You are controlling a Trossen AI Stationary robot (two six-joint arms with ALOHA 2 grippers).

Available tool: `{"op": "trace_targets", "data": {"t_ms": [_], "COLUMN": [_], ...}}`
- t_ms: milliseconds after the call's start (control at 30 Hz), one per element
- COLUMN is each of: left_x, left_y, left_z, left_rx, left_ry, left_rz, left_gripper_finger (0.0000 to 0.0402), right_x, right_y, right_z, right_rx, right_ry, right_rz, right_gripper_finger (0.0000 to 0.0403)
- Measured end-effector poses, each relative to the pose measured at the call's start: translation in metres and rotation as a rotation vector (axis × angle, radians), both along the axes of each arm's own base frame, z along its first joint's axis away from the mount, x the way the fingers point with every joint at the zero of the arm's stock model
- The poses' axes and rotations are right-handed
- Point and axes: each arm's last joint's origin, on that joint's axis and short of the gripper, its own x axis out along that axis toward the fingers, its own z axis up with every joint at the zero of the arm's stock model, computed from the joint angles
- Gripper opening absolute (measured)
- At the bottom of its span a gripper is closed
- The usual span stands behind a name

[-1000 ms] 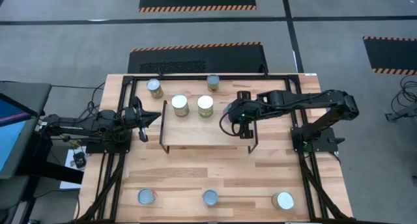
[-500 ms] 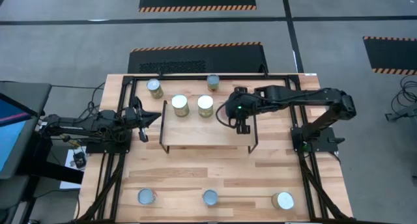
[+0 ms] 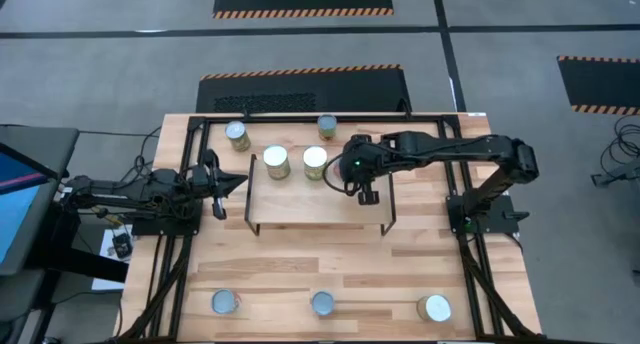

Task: Pick and place cans onto a shelf
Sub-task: Put the top canned corn on the shelf

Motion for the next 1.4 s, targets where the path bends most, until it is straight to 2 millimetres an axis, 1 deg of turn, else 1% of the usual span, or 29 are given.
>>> {"op": "trace_targets", "data": {"t_ms": [200,600,1100,1400], "left_x": [0.0000,0.0000,0.0000,0.0000], "left_y": [0.0000,0.0000,0.0000,0.0001], "left_z": [-0.0001,0.0004,0.0009,0.0008], "left_rx": [0.015,0.018,0.018,0.018], "left_ry": [0.004,0.001,-0.005,-0.004], "left_rz": [0.001,0.001,0.003,0.004], "left_gripper_finger": [0.0000,0.0000,0.0000,0.0000], "right_x": [-0.0036,-0.0024,-0.0015,0.0014], "right_y": [0.0032,0.0033,0.0052,0.0046], "right_z": [0.0046,0.0048,0.0055,0.0077], "right_rx": [0.010,0.027,0.027,0.032], "right_ry": [-0.016,-0.028,-0.040,-0.081], "right_rz": [0.006,0.012,0.009,-0.009], "right_gripper_finger": [0.0007,0.0008,0.0055,0.0099]}}
